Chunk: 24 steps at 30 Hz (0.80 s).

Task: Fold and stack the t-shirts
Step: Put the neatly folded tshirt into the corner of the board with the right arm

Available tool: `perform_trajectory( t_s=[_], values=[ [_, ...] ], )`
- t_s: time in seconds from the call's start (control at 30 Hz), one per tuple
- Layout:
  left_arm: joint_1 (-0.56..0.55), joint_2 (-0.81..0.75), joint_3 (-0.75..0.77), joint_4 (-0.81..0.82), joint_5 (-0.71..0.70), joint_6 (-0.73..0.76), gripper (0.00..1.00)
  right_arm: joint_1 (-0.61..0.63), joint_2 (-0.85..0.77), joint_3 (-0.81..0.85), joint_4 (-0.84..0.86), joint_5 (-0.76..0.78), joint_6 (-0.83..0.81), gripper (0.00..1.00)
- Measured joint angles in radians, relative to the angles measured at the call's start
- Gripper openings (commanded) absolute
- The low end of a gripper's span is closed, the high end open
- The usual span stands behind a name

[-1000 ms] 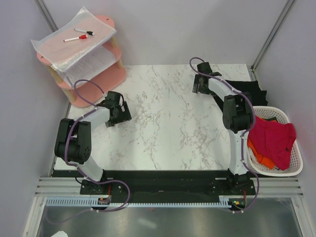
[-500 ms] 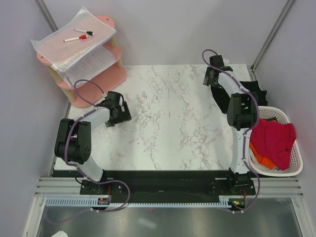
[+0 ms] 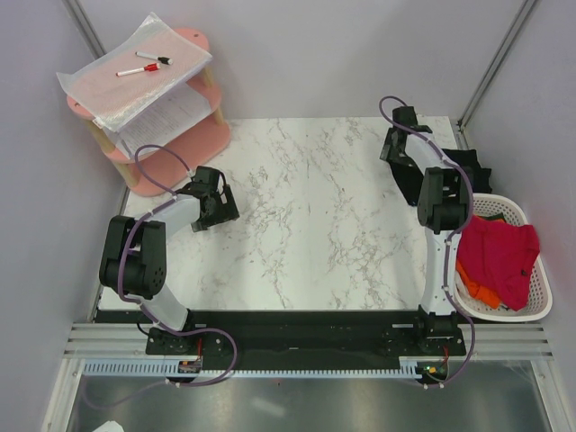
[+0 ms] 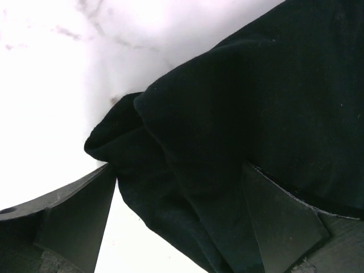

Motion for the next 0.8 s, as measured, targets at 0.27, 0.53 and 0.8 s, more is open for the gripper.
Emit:
perform_trajectory(
  t_s=[0.27,0.53,0.8],
  values=[
    [0.000,0.000,0.000,0.000,-0.003,0.000,1.00,-0.048,0.004,0.005,0.011,-0.024,0.000,0.98],
    [-0.001,0.000,-0.002,-0.001,-0.008,0.000,1.00,0.005,-0.098,-0.082,0.054,-0.066,-0.029,0.98],
    [-0.020,-0.004,-0.018,0.013,-0.010,0.019,1.00,0.288,-0.306,-0.145,0.135,-0.117,-0.068,0.98]
  ],
)
